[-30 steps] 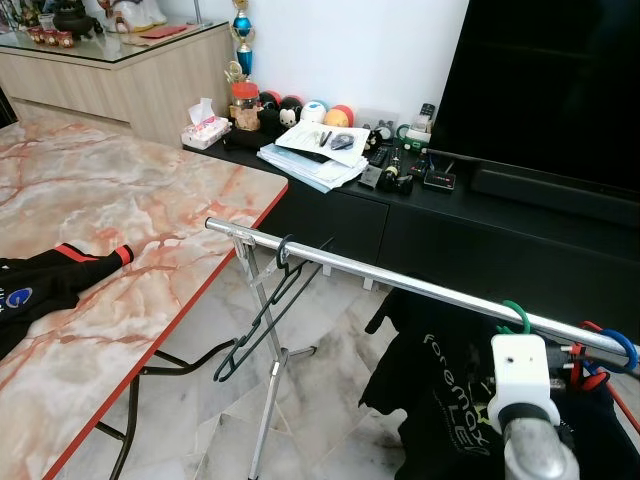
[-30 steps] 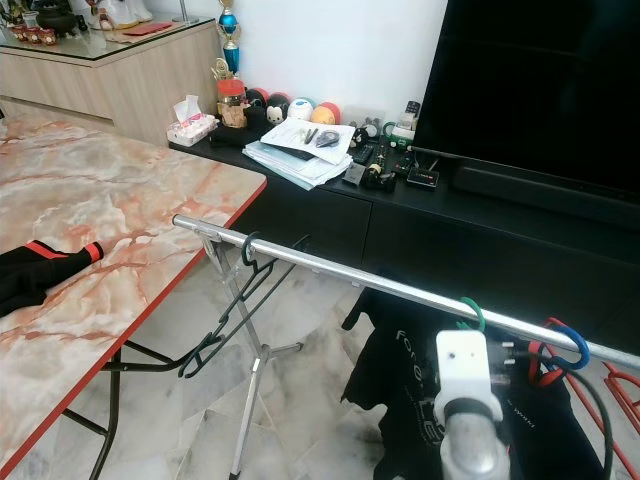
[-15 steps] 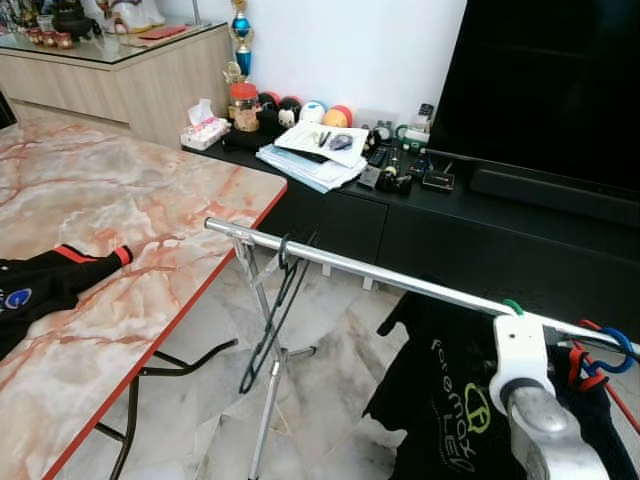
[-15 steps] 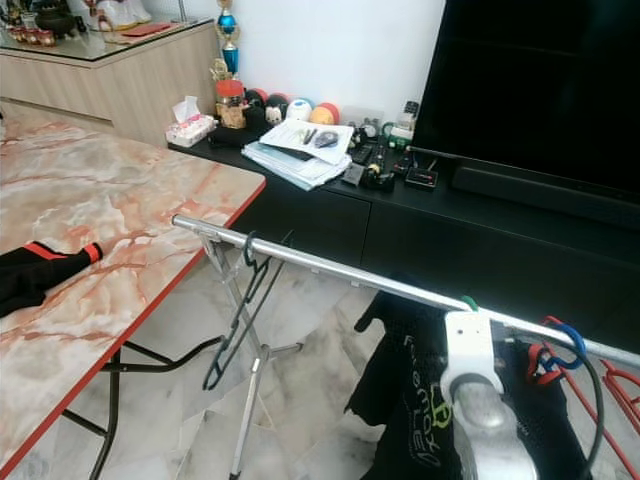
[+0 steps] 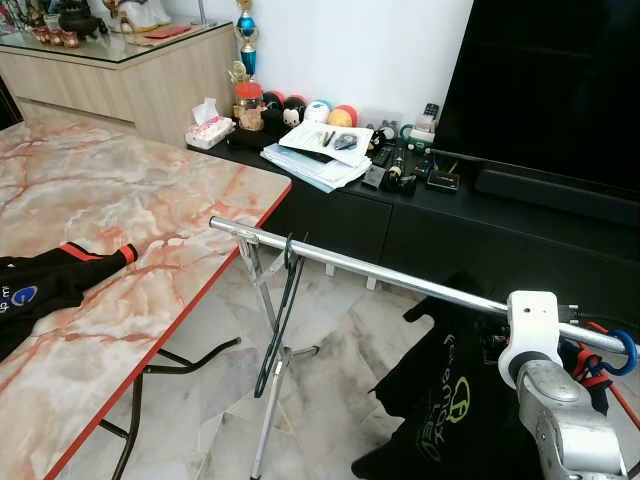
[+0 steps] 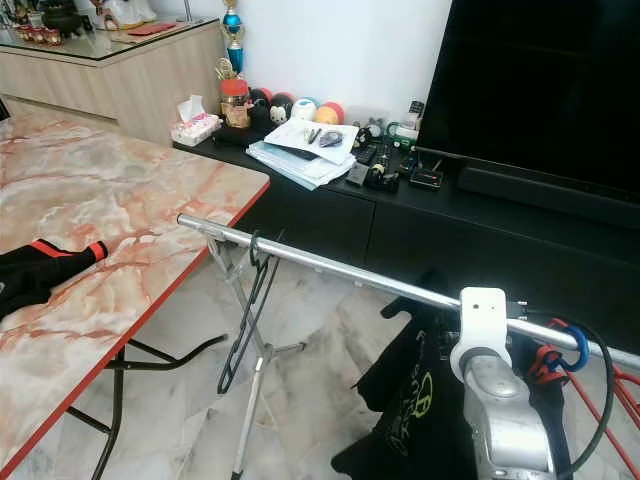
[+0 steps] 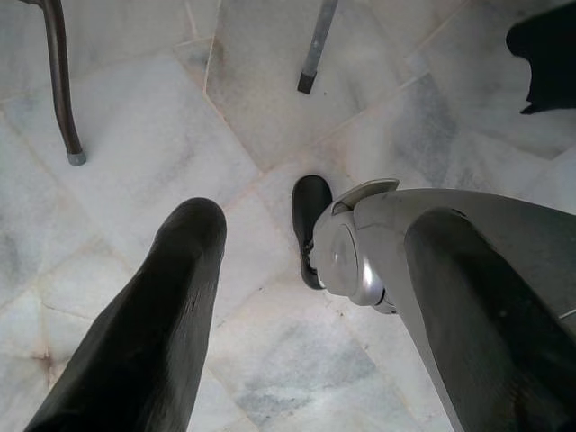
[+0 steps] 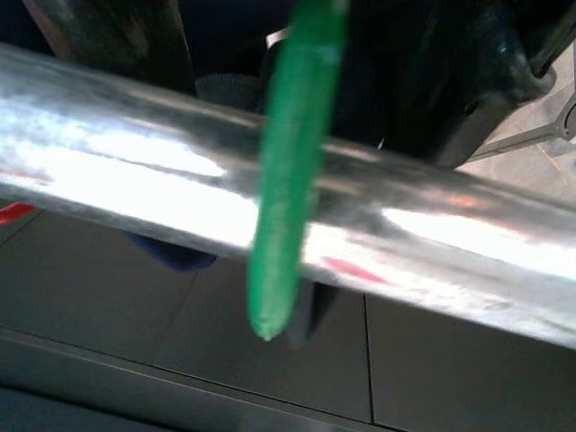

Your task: Hang hanger

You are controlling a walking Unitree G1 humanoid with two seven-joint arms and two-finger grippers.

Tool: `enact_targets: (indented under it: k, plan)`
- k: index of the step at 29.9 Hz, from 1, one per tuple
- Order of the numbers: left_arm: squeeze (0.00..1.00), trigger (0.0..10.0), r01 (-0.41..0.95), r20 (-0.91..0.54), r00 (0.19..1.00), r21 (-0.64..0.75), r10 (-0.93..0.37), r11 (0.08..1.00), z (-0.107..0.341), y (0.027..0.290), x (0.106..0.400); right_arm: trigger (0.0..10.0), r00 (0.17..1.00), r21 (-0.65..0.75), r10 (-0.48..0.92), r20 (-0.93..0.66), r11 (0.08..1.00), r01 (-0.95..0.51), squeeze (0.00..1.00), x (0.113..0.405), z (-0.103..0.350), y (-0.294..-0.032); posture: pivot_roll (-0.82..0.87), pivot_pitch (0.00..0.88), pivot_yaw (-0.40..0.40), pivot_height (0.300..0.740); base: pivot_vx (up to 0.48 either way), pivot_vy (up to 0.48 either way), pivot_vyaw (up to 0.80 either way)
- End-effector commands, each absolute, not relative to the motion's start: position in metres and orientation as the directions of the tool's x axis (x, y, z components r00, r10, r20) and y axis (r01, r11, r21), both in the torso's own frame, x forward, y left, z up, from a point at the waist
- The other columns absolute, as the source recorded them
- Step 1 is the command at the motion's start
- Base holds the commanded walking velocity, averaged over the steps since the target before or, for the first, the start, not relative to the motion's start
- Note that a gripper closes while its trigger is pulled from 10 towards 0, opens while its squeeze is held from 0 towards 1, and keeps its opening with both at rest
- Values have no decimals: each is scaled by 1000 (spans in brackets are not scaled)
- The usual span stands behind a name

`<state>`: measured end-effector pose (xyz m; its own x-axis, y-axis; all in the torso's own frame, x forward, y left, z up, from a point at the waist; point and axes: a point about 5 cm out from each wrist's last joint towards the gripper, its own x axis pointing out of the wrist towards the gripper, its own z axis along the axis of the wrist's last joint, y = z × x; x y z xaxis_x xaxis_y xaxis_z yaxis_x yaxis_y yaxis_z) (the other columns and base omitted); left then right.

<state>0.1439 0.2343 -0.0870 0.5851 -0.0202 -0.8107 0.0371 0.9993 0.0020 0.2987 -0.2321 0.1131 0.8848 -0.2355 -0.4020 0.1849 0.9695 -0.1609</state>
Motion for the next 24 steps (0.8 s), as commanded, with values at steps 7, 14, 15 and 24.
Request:
enact_targets:
  k: [7, 14, 15, 24]
  plan:
    - [0, 10000, 42, -827, 563, 10, -16, 999, -89, 237, 138, 0, 865, -125, -289, -410, 957, 261, 0, 293, 117, -234, 160, 65, 4, 740, 0, 0, 0]
    - [0, 10000, 47, -828, 561, 8, -20, 999, -89, 237, 138, 0, 838, -110, -337, -430, 940, 322, 0, 278, 112, -226, 158, 66, 5, 740, 0, 0, 0]
    - [0, 10000, 47, -827, 561, 7, -21, 999, -89, 237, 138, 0, 834, -109, -341, -434, 939, 327, 0, 277, 111, -225, 154, 65, 4, 740, 0, 0, 0]
    - [0, 10000, 47, -827, 562, 5, -22, 999, -89, 237, 139, 0, 806, -108, -392, -443, 916, 387, 0, 268, 109, -217, 151, 63, 1, 740, 0, 0, 0]
